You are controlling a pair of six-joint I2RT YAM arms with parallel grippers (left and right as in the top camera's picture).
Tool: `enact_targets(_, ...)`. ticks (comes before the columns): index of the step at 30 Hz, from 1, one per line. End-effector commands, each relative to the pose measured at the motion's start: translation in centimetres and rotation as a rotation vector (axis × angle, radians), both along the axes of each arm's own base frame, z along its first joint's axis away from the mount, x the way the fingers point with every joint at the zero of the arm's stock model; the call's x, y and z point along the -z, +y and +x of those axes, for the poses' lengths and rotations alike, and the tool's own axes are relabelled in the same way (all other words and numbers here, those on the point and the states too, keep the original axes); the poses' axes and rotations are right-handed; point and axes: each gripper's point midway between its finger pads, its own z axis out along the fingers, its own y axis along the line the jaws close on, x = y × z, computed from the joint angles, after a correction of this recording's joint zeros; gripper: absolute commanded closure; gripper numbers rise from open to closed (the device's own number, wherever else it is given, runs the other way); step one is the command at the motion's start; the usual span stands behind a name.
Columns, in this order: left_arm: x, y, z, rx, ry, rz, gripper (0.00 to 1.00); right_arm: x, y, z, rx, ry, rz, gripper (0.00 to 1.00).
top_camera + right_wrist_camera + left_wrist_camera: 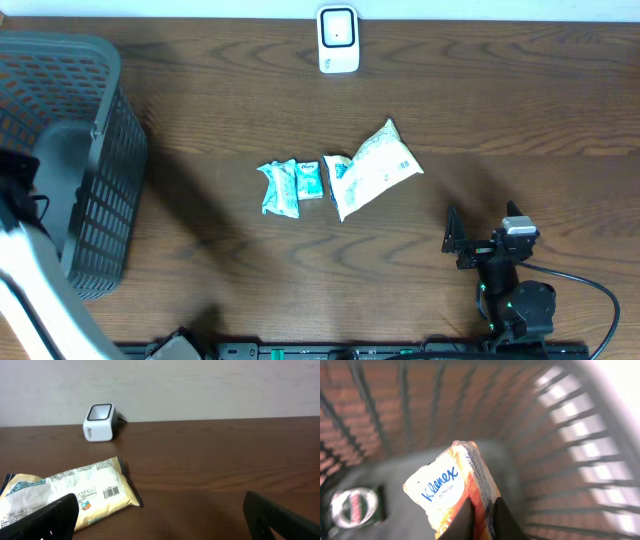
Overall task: Scan the item barcode
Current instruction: 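Reach the left gripper into the basket and grasp the orange Kleenex box, then carry the orange Kleenex box out and set it beside the green pack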
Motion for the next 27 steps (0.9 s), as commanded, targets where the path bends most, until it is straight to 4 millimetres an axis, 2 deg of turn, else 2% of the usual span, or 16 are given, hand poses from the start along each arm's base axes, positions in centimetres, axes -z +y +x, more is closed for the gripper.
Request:
enact_targets(1,-6.3,-4.1,-0.9,0.081,-0.165,0.104,0.93,0.1,0.0,0.0,-0.002,0.001,-0.006,0.01)
enact_targets(2,-7.9,-5.8,-1.2,0.117,-0.208,0.133,0.93,0.1,0.0,0.0,-0.002,0.0,-0.006,0.01)
enact_targets(3,-8.6,-6.7,-1.4,0.14,-0.226,0.143,0.93,0.1,0.0,0.0,-0.002,0.0,-0.006,0.01)
enact_targets(5,-9.6,-10.0,-1.6,0.232,-0.258,0.154,0.93,0.1,0.0,0.0,-0.002,0.0,-0.006,0.01)
enact_targets(6,-9.7,-10.8,-1.6,0.259,-0.258,0.153,0.93,0.1,0.0,0.0,-0.002,0.001,-0.006,0.01)
enact_targets(8,-8.9,-14.3,-1.0,0.393,-0.22,0.146,0.93,0.1,0.0,0.0,-0.002,0.0,-0.006,0.01)
enact_targets(9,-8.6,-15.1,-0.9,0.429,-0.205,0.142,0.93,0.1,0.0,0.0,-0.002,0.0,-0.006,0.01)
enact_targets(11,-6.4,-19.0,0.2,0.593,-0.119,0.123,0.93,0.1,0.0,0.0,-0.002,0.0,-0.006,0.01)
enact_targets(16,-1.9,-24.9,2.3,0.843,0.055,0.106,0.93,0.1,0.0,0.0,-0.002,0.0,-0.006,0.01)
enact_targets(27,12.1,-32.1,4.2,1.067,0.612,0.083,0.93,0.1,0.0,0.0,-0.002,0.0,-0.006,0.01)
